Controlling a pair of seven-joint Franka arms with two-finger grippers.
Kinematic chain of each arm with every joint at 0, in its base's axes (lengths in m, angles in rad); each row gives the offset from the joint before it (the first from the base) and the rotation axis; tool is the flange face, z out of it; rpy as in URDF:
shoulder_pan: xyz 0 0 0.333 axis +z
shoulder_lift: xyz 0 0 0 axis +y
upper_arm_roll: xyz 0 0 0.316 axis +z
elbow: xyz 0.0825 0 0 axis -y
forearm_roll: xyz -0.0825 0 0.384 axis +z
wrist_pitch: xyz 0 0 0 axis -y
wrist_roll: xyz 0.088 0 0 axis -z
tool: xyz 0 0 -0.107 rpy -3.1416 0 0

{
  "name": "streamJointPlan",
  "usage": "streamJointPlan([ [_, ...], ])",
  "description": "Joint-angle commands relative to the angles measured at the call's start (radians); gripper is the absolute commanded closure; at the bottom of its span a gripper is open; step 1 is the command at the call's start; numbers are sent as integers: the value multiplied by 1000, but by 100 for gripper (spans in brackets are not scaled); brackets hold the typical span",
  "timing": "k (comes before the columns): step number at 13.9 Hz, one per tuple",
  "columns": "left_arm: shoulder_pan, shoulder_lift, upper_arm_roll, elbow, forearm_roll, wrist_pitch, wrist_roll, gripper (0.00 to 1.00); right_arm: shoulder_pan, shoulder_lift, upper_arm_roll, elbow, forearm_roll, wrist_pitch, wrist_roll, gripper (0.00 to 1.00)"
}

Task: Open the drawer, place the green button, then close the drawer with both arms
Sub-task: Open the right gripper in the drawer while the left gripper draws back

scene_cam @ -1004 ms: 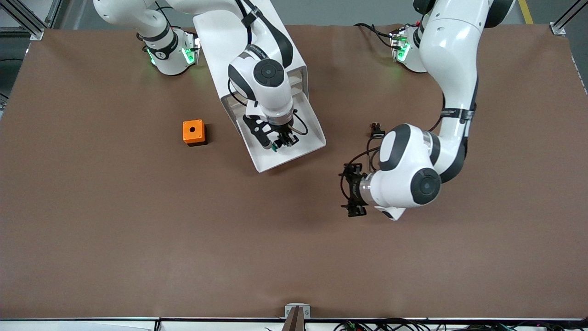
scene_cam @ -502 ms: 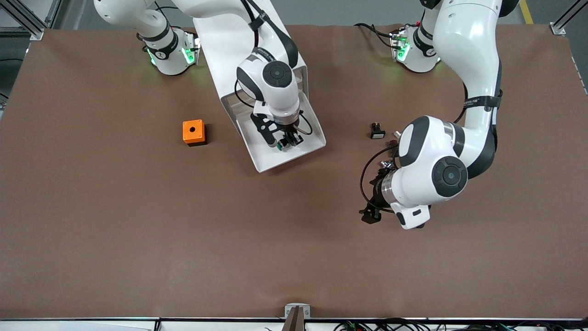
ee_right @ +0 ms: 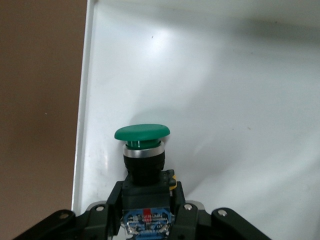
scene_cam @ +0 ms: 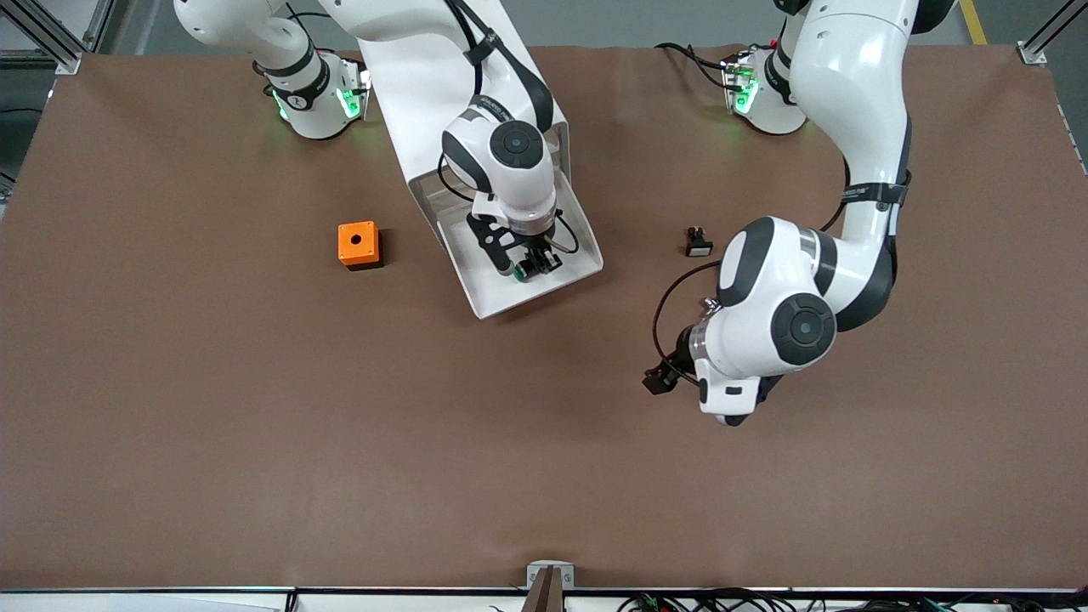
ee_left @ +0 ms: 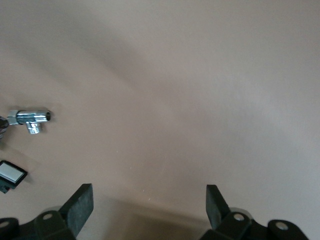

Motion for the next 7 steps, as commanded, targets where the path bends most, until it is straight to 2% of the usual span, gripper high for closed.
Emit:
streamJointPlan([
  [1, -7, 13, -29, -6, 13, 6, 115, 1, 0, 0, -4, 18, -10, -10, 11, 0],
  [3, -12, 25, -59, -26, 19, 10, 181, 1, -9, -2, -8, 88, -11, -98, -19, 0],
  [5, -48, 45, -74, -61, 16, 76, 195, 1, -38, -3, -8, 195, -11, -257, -162, 0],
  [7, -84, 64, -77, -101, 5, 177, 186, 1, -69, -34, -12, 249, -11, -391, -428, 0],
])
